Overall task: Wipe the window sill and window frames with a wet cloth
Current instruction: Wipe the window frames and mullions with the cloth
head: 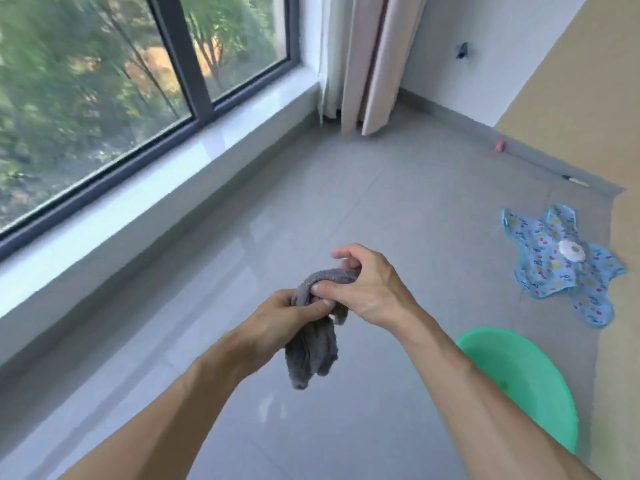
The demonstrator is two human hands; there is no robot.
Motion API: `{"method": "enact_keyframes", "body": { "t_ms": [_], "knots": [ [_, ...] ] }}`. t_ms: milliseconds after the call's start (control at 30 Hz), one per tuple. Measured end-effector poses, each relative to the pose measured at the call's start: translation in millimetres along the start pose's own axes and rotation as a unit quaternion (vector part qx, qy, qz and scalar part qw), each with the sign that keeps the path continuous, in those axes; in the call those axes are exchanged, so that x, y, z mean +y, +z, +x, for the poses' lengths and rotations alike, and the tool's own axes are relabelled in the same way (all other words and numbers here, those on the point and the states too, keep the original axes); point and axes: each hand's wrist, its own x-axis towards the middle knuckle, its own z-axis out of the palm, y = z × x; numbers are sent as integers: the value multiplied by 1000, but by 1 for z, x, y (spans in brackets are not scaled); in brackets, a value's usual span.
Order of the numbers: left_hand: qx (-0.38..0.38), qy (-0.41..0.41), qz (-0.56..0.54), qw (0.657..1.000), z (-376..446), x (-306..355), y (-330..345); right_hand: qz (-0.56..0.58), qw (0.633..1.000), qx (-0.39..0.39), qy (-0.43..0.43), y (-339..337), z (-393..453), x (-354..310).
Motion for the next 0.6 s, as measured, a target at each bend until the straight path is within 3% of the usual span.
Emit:
{"method": "enact_keyframes", "body": {
  "t_ms": [100,233,333,400,600],
  "knots": [
    [27,-11,-160,987,-63,-16,-61,120,993,-10,-15,69,-14,-71],
    [166,-5,-320,933,-135,-35,-145,151,988,40,-5,168,-33,-158],
    [273,10,-390,879,-186,-56,-203,58,993,-97,-25,238,-44,-214],
    [349,10,-417,839,-219,-77,-241,59,981,-175,-59,284,-47,-248],
    [514,20,-431,741,-299,-145,-338,24,956,-252,-148,417,-40,-326]
  ]
}}
